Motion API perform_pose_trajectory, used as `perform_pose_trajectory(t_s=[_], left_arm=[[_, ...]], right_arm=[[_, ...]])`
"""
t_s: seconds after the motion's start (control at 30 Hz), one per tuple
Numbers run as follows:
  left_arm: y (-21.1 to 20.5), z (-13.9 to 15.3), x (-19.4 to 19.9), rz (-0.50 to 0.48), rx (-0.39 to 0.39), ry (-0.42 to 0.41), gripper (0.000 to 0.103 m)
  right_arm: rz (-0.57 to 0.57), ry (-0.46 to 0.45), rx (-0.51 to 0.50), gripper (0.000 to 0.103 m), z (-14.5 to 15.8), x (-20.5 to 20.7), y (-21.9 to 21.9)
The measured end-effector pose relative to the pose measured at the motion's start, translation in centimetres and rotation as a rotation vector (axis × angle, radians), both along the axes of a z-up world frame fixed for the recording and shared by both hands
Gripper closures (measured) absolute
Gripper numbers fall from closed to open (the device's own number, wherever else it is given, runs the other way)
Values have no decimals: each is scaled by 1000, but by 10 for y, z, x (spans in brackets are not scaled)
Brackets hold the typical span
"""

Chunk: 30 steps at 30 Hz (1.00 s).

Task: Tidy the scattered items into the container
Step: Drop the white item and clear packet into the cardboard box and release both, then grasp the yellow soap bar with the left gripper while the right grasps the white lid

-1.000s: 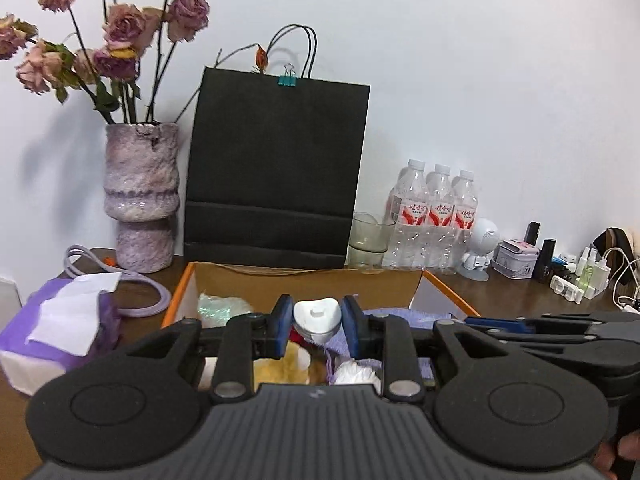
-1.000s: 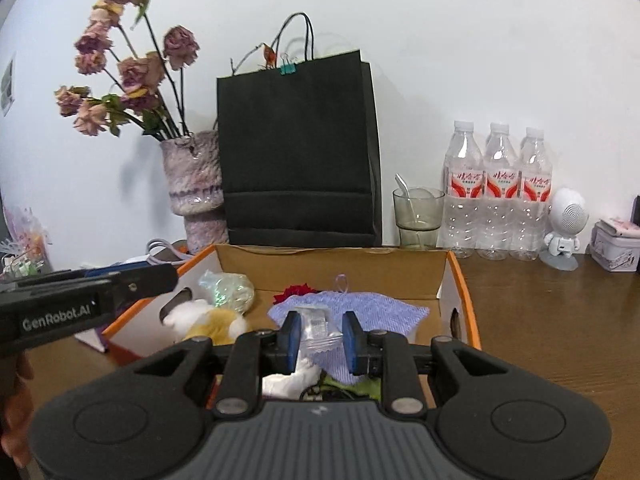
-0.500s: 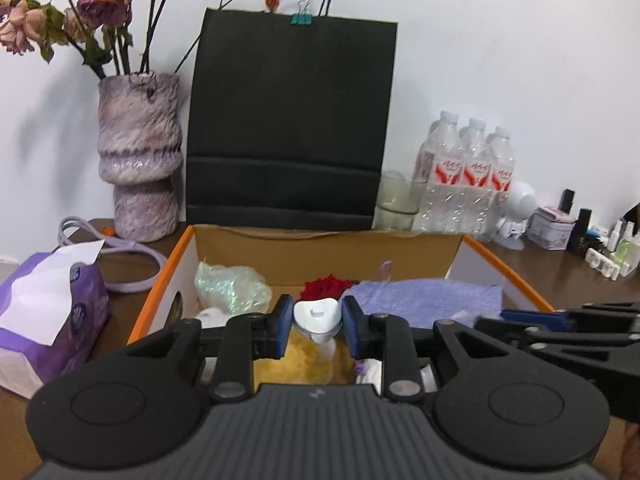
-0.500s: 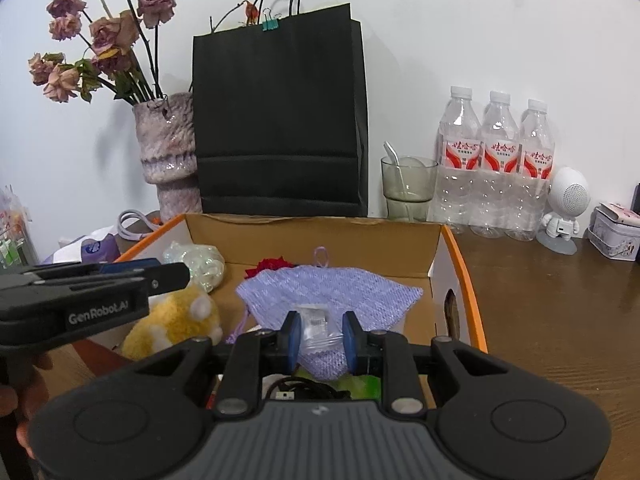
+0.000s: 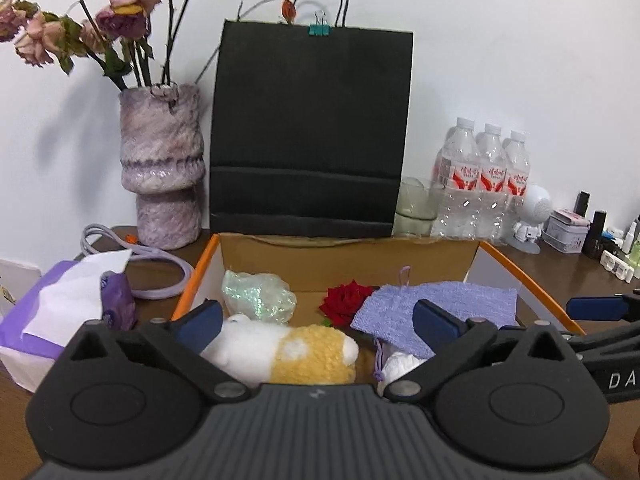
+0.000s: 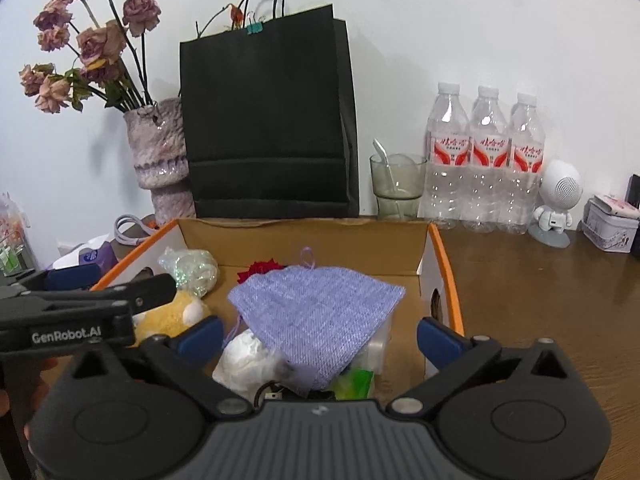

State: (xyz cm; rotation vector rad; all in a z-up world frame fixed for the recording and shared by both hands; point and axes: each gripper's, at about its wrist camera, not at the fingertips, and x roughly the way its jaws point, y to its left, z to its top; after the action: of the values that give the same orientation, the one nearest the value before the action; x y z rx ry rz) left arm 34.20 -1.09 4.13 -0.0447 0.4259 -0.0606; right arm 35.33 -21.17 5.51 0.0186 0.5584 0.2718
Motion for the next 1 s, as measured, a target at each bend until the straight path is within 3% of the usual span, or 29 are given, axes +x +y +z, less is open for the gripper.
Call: perform_pose_trajectory(t_s=[0.23, 0.5, 0.7, 1.0], left_arm=[[-3, 7, -9, 23, 16, -22, 0], [0, 12, -24, 60, -18, -20, 0], [3, 16, -41, 66, -43, -20, 0], [8, 14, -78, 57, -20, -13, 0]], right_arm=[[-1, -10, -5, 0, 3, -3, 2], [9, -34, -12, 0, 12, -13, 4], [23, -53, -18, 0, 18, -29, 5], [25, -60, -40, 0, 18, -63, -1]])
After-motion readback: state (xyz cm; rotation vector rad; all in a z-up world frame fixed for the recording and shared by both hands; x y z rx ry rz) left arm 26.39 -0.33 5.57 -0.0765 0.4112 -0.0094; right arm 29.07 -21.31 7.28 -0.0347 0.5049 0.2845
